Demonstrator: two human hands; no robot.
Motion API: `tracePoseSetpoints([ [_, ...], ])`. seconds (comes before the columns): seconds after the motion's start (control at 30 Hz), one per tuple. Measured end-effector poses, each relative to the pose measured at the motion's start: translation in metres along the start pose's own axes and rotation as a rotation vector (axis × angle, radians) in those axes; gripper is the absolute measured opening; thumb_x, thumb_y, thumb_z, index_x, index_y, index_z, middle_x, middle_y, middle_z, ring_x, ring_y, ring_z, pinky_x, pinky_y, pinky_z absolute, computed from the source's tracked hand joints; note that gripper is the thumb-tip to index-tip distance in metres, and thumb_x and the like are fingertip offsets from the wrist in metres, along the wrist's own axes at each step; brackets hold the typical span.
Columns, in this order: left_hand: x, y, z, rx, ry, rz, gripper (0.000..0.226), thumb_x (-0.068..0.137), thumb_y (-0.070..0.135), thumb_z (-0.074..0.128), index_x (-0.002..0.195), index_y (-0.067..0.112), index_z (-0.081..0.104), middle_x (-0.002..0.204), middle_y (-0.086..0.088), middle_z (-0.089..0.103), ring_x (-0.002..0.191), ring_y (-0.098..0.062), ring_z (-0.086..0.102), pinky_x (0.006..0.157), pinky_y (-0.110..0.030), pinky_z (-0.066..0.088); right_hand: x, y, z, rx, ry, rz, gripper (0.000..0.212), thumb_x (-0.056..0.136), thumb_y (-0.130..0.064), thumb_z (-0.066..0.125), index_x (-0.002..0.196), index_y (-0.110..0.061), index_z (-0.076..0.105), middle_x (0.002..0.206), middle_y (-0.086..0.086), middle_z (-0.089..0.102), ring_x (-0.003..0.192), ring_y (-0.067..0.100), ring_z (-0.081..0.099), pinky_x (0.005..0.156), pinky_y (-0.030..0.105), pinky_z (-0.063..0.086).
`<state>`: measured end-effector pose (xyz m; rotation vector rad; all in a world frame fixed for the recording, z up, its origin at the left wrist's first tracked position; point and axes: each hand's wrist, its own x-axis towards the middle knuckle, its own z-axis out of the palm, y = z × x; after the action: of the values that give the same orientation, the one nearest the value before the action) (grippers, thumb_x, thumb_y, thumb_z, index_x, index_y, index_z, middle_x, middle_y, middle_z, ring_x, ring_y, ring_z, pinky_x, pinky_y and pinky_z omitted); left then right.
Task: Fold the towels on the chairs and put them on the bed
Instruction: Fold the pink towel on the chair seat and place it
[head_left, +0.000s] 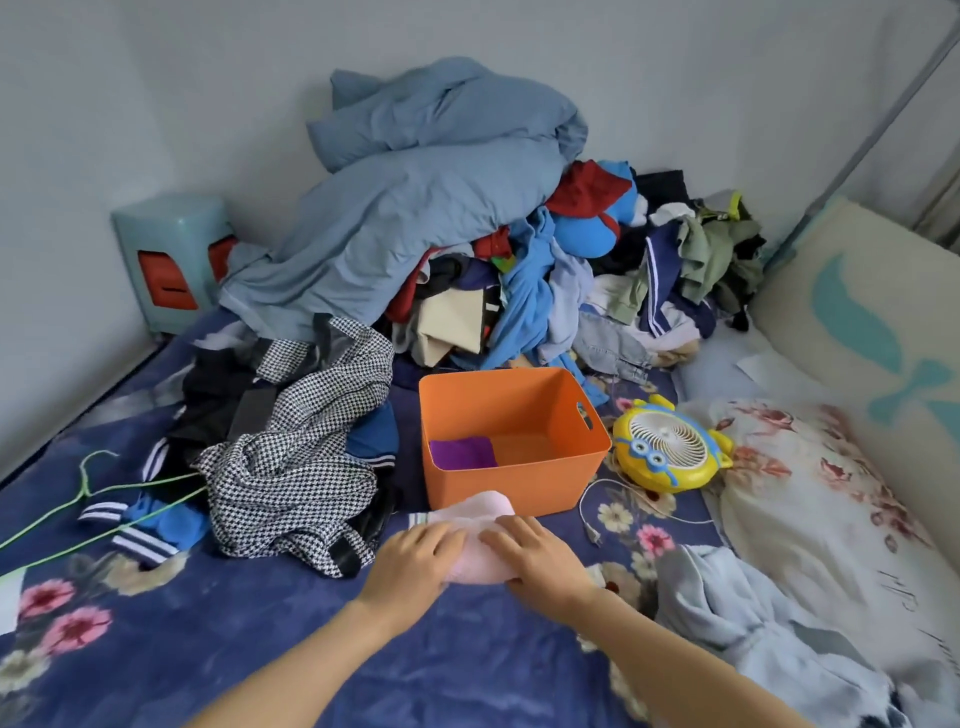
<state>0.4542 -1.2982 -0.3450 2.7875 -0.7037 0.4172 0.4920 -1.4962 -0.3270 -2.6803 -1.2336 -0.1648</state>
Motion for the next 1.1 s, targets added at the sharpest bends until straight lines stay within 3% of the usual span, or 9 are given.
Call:
tracePoseSetpoints([
  [0.07,0.017,-0.023,0.003,0.011,0.018,0.021,0.074,0.03,0.018,0.084,0.097,0.02,0.051,0.082,0.008,0.065,0.063,-0.013,0.063,0.05,-0.022,0.048,0.022,0.01,0.001,0.002,-0.018,0.01,0.08,0.031,-0.023,0.077,0.106,-0.024,0.049,0.094,-0.003,0.064,0.073,0.017,0.064,0.054,0.017,0.049],
  [0.2,0.056,-0.058,0.003,0.041,0.071,0.029,0.061,0.037,0.01,0.08,0.094,0.019,0.059,0.081,0.006,0.065,0.064,-0.015,0.063,0.048,-0.024,0.048,0.061,0.036,-0.005,0.006,0.006,0.043,0.066,0.043,-0.022,0.064,0.107,-0.023,0.05,0.097,0.0,0.065,0.075,0.019,0.065,0.056,0.019,0.05],
  [0.4,0.111,-0.079,0.007,0.047,0.079,0.044,0.069,0.038,0.008,0.08,0.1,0.019,0.05,0.082,0.005,0.065,0.065,-0.016,0.063,0.049,-0.026,0.049,0.093,0.078,-0.016,0.006,-0.025,0.082,0.079,0.038,-0.014,0.08,0.11,-0.021,0.048,0.1,0.006,0.066,0.08,0.026,0.066,0.058,0.024,0.054],
  [0.67,0.192,-0.091,0.026,0.08,-0.049,0.038,0.051,0.04,0.006,0.08,0.088,0.015,0.065,0.08,0.0,0.067,0.062,-0.02,0.064,0.048,-0.027,0.051,0.117,0.147,-0.014,0.085,-0.038,0.237,0.065,0.049,-0.006,0.079,0.109,-0.015,0.054,0.102,0.011,0.065,0.085,0.034,0.065,0.054,0.033,0.054],
  [0.77,0.218,-0.099,0.046,0.099,-0.145,0.027,0.056,0.034,0.007,0.082,0.086,0.015,0.065,0.077,0.002,0.065,0.059,-0.019,0.063,0.047,-0.026,0.05,0.128,0.173,-0.004,0.143,-0.083,0.305,0.054,0.067,-0.005,0.068,0.12,-0.007,0.057,0.12,0.015,0.057,0.107,0.039,0.054,0.074,0.043,0.051],
  [0.87,0.237,-0.111,0.071,0.114,-0.254,0.026,0.061,0.03,0.008,0.083,0.088,0.016,0.064,0.077,0.003,0.064,0.058,-0.019,0.061,0.046,-0.026,0.048,0.14,0.199,0.012,0.177,-0.136,0.353,0.054,0.077,-0.007,0.06,0.13,-0.01,0.049,0.133,0.011,0.048,0.119,0.033,0.044,0.086,0.04,0.045],
  [1.0,0.255,-0.127,0.1,0.136,-0.323,-0.003,0.061,0.029,0.011,0.085,0.087,0.017,0.067,0.076,0.003,0.064,0.058,-0.018,0.062,0.047,-0.025,0.046,0.156,0.227,0.042,0.206,-0.198,0.359,0.05,0.079,-0.006,0.057,0.128,-0.011,0.05,0.131,0.01,0.049,0.115,0.034,0.046,0.086,0.042,0.046],
  [1.1,0.265,-0.145,0.125,0.167,-0.337,-0.043,0.064,0.03,0.009,0.083,0.09,0.016,0.063,0.075,0.001,0.063,0.057,-0.019,0.061,0.047,-0.025,0.048,0.175,0.246,0.067,0.24,-0.261,0.313,0.048,0.07,-0.006,0.057,0.119,-0.008,0.057,0.118,0.015,0.057,0.099,0.04,0.055,0.071,0.044,0.052],
])
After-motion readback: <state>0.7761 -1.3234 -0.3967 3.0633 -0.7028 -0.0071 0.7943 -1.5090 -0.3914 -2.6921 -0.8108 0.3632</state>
